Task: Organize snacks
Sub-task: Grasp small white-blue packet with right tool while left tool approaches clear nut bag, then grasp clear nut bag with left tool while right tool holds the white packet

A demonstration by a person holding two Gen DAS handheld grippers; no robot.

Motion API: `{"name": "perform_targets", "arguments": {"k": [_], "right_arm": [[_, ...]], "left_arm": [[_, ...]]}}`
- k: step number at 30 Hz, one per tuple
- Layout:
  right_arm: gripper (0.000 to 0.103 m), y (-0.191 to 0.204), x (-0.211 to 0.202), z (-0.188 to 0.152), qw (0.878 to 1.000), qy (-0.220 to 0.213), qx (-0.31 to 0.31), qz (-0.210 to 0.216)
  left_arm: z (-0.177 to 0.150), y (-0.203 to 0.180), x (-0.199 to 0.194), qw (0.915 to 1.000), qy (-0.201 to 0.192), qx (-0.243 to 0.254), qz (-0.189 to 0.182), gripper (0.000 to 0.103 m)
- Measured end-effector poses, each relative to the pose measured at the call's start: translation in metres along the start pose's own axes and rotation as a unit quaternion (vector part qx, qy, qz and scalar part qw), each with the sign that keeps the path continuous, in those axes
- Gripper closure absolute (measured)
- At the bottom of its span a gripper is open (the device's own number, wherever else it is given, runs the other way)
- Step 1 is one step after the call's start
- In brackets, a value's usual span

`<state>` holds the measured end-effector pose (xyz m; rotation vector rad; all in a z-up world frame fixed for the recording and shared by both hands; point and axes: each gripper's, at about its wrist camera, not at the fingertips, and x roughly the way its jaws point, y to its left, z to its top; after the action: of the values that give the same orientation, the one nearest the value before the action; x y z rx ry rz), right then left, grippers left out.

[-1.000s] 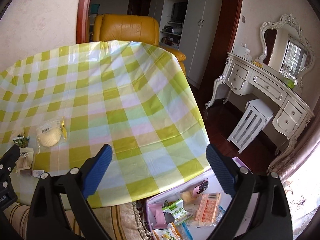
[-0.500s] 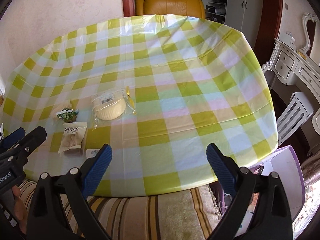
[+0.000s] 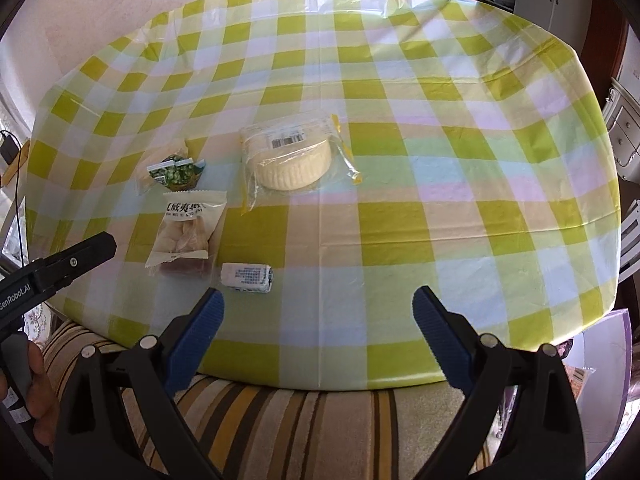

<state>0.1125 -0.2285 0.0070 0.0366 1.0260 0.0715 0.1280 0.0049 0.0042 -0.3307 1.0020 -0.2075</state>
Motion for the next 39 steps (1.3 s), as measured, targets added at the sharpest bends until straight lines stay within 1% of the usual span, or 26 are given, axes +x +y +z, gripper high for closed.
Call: {"name": "perform_targets", "arguments": {"k": [4,7,11,16,18,19,20,21,25,27,30,32,36,39], "right_arm": [[0.008,0.014,0.014,0.004,0.999,0.019,-0.03,0.005],[0.008,0.022,0.025,0.006,0.999,0.032,-0.043,0.005],[0.016,0.025,0.034,0.009,0.998,0.042,-0.044,0.007],[0.018,0.029,0.041,0.013,0.998,0.046,-0.047,0.014],[0.022,0.031,0.043,0.014,0.998,0.046,-0.047,0.016],[0.028,0.031,0.045,0.015,0.998,0.048,-0.046,0.017],[0.041,0.031,0.047,0.015,0.998,0.052,-0.043,0.018],[0.044,0.03,0.05,0.015,0.997,0.057,-0.039,0.022],[0.045,0.028,0.052,0.015,0.997,0.058,-0.033,0.027],[0.049,0.026,0.051,0.015,0.998,0.057,-0.029,0.027],[0.057,0.021,0.05,0.014,0.998,0.055,-0.019,0.026],[0.067,0.018,0.049,0.014,0.998,0.053,-0.012,0.022],[0.068,0.011,0.047,0.013,0.998,0.05,0.001,0.031],[0.068,0.005,0.045,0.013,0.998,0.05,0.013,0.03]], "left_arm": [[-0.001,-0.005,0.005,0.9999,0.01,0.011,-0.003,0.036],[0.0,-0.003,0.009,0.9999,0.015,0.005,-0.005,0.036],[0.0,-0.001,0.012,0.9998,0.02,0.0,-0.005,0.036],[0.002,-0.002,0.017,0.9997,0.024,0.003,-0.007,0.036],[0.002,-0.002,0.018,0.9997,0.024,0.003,-0.009,0.036],[0.002,-0.002,0.018,0.9997,0.024,0.003,-0.008,0.036],[0.003,-0.003,0.019,0.9996,0.025,0.003,-0.009,0.036],[0.003,-0.003,0.02,0.9996,0.025,0.002,-0.009,0.036],[0.004,-0.007,0.024,0.9995,0.029,0.004,-0.008,0.036],[0.005,-0.01,0.027,0.9995,0.031,0.008,-0.009,0.036],[0.006,-0.017,0.032,0.9992,0.035,0.019,-0.01,0.036],[0.008,-0.021,0.036,0.9989,0.038,0.023,-0.012,0.038],[0.012,-0.032,0.047,0.9985,0.044,0.029,-0.015,0.038],[0.013,-0.041,0.053,0.998,0.048,0.041,-0.011,0.038]]}}
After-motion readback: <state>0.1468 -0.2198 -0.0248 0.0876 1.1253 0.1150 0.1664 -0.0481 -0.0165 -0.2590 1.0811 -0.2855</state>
